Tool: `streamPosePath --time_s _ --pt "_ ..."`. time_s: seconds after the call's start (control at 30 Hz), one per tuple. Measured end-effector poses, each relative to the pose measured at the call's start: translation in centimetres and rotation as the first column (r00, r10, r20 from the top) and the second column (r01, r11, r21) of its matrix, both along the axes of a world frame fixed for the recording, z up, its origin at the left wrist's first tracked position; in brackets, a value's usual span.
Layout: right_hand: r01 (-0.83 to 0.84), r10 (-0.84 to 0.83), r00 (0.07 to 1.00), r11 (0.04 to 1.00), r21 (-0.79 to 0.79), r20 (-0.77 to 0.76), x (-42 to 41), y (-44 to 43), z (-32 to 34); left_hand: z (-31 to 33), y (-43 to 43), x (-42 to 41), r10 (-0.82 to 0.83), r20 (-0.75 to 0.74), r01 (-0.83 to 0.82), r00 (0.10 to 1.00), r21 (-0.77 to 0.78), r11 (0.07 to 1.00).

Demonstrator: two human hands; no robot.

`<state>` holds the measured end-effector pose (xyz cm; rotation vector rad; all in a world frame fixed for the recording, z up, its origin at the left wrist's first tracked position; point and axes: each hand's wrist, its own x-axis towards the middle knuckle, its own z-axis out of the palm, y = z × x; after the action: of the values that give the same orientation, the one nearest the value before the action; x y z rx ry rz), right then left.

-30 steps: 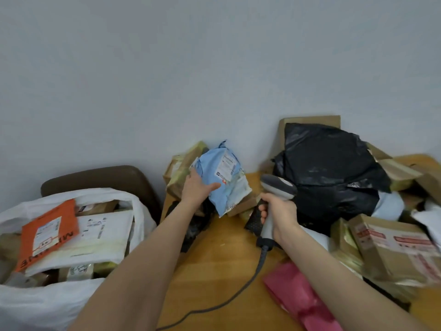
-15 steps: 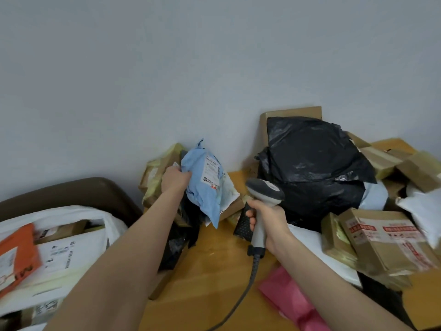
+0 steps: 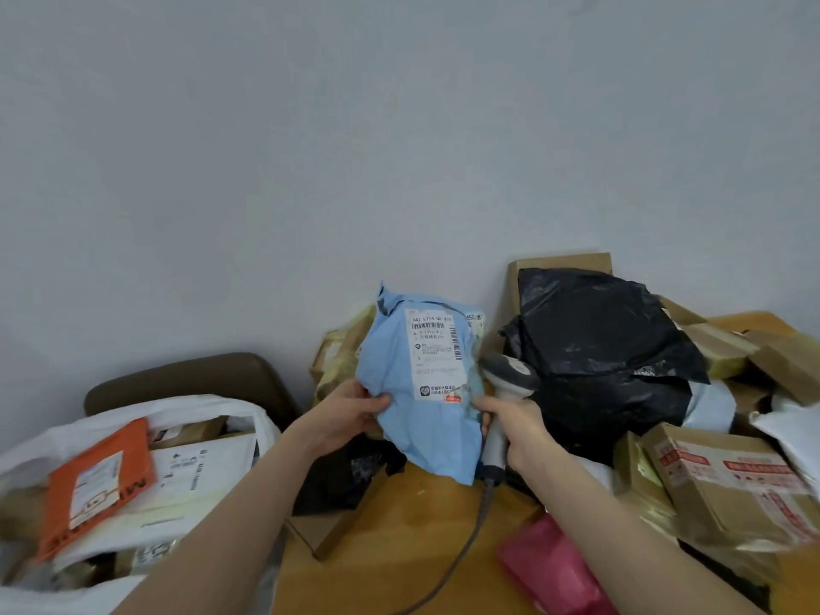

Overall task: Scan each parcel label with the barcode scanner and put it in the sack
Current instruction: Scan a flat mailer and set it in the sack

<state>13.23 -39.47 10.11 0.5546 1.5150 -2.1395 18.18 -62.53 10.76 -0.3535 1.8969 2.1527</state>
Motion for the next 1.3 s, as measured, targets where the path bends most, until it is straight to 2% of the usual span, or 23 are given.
streamPosePath --time_s 0.13,0.23,0.37,0.47,0.67,0.9,1.3 --pt "0.056 -0.045 0.995 0.991 0.121 -0.090 1.2 -0.2 -0.6 1.4 -0.8 0.9 0.070 0.077 -0.062 0.995 -0.093 0.994" --pt "0.035 -0.012 0.986 0.990 0.139 -0.165 1.8 0.0 -0.8 2.1 -1.1 0.5 0.212 0.192 -0.192 0.958 -0.116 0.975" --pt "-0.008 0.055 0.969 0.981 0.192 -0.241 2.6 0.4 -1.0 2.7 -0.5 0.4 0.315 0.213 -0.287 0.925 -0.154 0.946" --pt "-0.013 0.066 0.966 0.978 0.210 -0.248 2.7 1.0 -1.8 2.5 0.1 0.7 0.364 0.194 -0.316 0.911 -0.236 0.919" --pt "0.074 -0.037 0.976 0.983 0.167 -0.214 4.4 2.3 -1.9 1.0 1.5 0.7 0.444 0.068 -0.397 0.893 -0.343 0.851" --pt "-0.128 0.184 0.949 0.967 0.219 -0.257 9.7 1.3 0.1 -1.5 2.3 1.1 0.546 -0.012 -0.515 0.837 -0.354 0.781" --pt "-0.165 0.221 0.952 0.953 0.254 -0.211 12.0 0.9 0.8 -3.7 2.8 2.0 0.656 -0.036 -0.600 0.754 -0.445 0.665"
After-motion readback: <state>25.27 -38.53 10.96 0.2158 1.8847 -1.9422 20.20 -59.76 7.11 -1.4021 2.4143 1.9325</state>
